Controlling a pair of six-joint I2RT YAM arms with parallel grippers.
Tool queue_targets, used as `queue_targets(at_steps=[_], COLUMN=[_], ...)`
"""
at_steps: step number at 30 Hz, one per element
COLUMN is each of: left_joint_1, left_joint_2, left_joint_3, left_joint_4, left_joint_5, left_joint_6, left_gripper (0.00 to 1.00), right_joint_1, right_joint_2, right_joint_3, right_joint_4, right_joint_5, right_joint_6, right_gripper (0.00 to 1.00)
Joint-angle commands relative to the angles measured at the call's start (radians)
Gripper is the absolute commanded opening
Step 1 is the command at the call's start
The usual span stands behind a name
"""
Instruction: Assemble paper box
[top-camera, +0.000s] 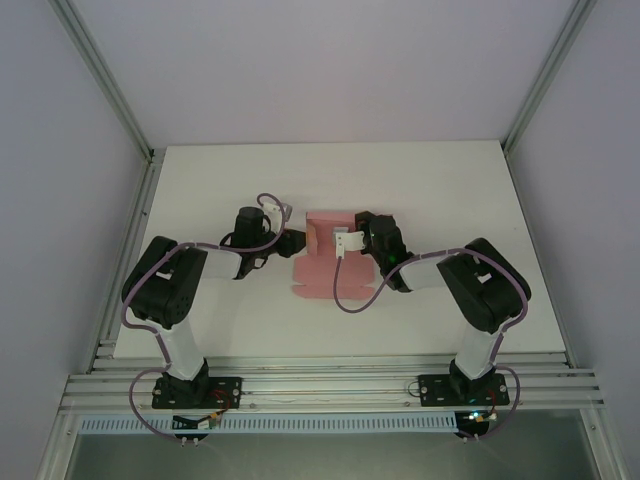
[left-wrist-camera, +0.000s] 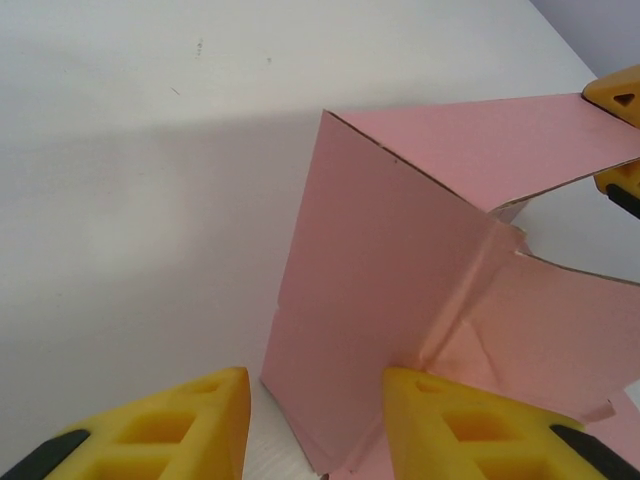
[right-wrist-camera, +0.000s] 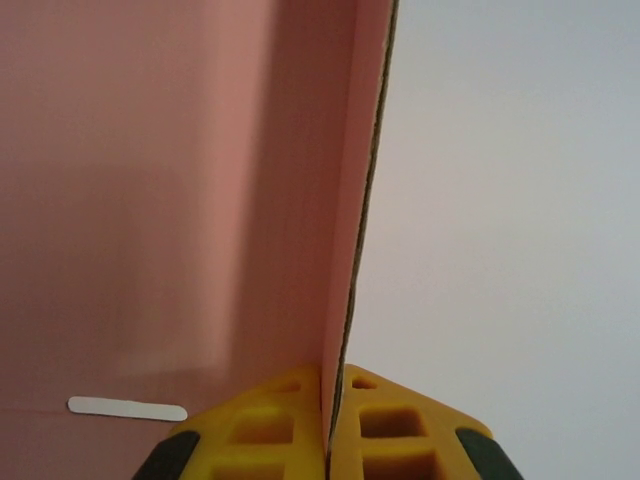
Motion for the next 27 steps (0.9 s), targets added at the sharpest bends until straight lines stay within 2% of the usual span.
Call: queue_targets(at_steps=[1, 9, 18, 19, 21, 27], left_joint_1=[-0.031, -0.031, -0.031, -0.031, -0.031, -0.032], left_joint_2=[-0.047, -0.093, -0.018, -0.014, -0.011, -0.022], left_joint_3=[-0.025, -0.052, 0.048, 0.057, 0.076, 0.091], left_joint_4=[-0.053, -0.045, -0.078, -0.084, -0.111, -0.227], left_joint_5=[0.103, 0.096, -0.034, -0.037, -0.061, -0.264], left_joint_6=[0.036, 0.049, 0.062, 0.064, 0.066, 0.050], left_gripper=[0.40, 0.40, 0.34, 0.36, 0.47, 0.52], right_joint_1=[0.015, 0.013, 0.014, 0.013, 0.016, 0.015], right_joint_2=[0.009, 0.010, -0.002, -0.003, -0.002, -0.008], right_joint_3=[0.002, 0.005, -0.005, -0.004, -0.006, -0.003], right_joint_4=[-0.102, -0.100, -0.107, -0.113, -0.121, -0.122], right_joint_5=[-0.013, -0.010, -0.018, -0.020, -0.021, -0.015], right_joint_6=[-0.018, -0.026, -0.024, -0.024, -0.028, -0.025], right_gripper=[0.00, 0.00, 0.00, 0.00, 0.00, 0.00])
